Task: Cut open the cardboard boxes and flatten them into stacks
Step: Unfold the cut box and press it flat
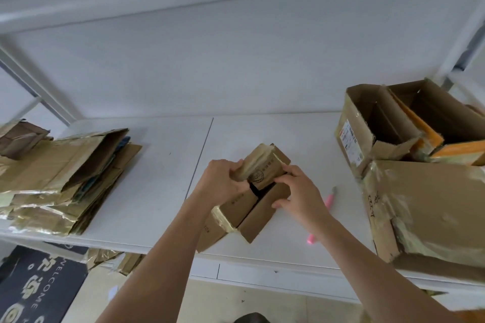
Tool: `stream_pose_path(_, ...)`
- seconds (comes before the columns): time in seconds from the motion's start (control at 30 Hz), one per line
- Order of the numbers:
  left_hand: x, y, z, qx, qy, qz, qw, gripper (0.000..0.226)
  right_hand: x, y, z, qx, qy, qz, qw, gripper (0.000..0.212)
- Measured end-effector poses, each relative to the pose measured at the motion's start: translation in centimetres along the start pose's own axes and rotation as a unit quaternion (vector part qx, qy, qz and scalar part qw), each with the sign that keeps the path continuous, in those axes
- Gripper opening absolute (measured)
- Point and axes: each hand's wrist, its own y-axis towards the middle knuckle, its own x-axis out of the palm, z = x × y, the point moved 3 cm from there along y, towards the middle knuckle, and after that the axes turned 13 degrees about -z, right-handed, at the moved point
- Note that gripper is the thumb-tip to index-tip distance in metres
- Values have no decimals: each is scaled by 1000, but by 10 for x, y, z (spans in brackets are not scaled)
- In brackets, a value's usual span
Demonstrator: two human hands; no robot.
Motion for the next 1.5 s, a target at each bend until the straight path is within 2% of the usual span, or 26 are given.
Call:
stream_pose_path(0.1, -15, 2, 0, 7, -70, -51, 996, 15, 2, -6, 8, 8, -11, -3, 1000, 54)
stream_pose_path(0.17, -10, -1, 5, 25, -100, -104, 989, 45, 6, -12, 21, 26, -9, -20, 999, 47)
stream_pose_path(0.2, -2, -4, 9, 32, -98, -131, 986, 51, 8, -17, 28, 46, 5, -35, 998, 43)
stream_pose_path(0.27, 17, -7, 19, 44, -68, -165, 983, 52, 8, -25, 34, 79, 36, -38, 995, 36)
stream_pose_path(0.3, 25, -5, 24, 47, -59, -172, 982, 51, 6, -27, 35, 86, 42, -12, 995, 38)
stream_pose_path(0.37, 32, -1, 30, 41, -38, -182, 982, 52, -3, -28, 33, 83, 53, 66, 993, 53)
stream_pose_path(0.43, 30, -1, 33, 27, -12, -184, 982, 53, -9, -24, 30, 56, 68, 98, 991, 72)
stream_pose_path(0.53, 23, -7, 32, 20, 6, -178, 984, 50, -6, -19, 21, 26, 70, 72, 995, 92)
stream_pose_path(0.63, 12, -16, 27, 9, -12, -161, 987, 43, -1, -17, 12, 18, 86, 65, 994, 101)
stream_pose_path(0.73, -1, -20, 22, 10, -6, -80, 997, 38, -5, -16, 0, -9, 101, 34, 994, 92)
stream_pose_path(0.8, -9, -23, 13, -15, 16, 45, 999, 29, -10, -16, -9, -48, 103, 11, 993, 65)
stream_pose_path(0.9, -16, -37, -2, -70, 26, 223, 972, 19, -12, -16, -17, -74, 109, 3, 991, 44)
stream_pose_path(0.97, -13, -39, -15, -89, 90, 254, 959, 23, -11, -15, -22, -80, 118, 3, 990, 40)
stream_pose_path(1.0, -10, -40, -20, -110, 117, 241, 957, 31, -10, -14, -24, -80, 123, 4, 989, 40)
stream_pose_path(1.1, 7, -42, -32, -158, 141, 180, 961, 77, -10, -14, -32, -90, 135, 22, 987, 41)
stream_pose_path(1.17, 14, -44, -34, -161, 151, 174, 960, 93, -12, -16, -34, -89, 142, 22, 986, 45)
stream_pose_path(1.27, 7, -45, -31, -112, 128, 147, 974, 89, -13, -18, -34, -72, 136, -8, 988, 54)
stream_pose_path(1.37, -8, -56, -36, -26, 108, 63, 992, 84, -11, -17, -35, -74, 81, -52, 993, 55)
stream_pose_path(1.43, -16, -69, -50, -2, 160, 7, 987, 93, -9, -14, -33, -79, 41, -71, 993, 55)
stream_pose_path(1.5, -22, -83, -65, 7, 219, -10, 976, 95, -2, -12, -32, -80, 13, -119, 990, 60)
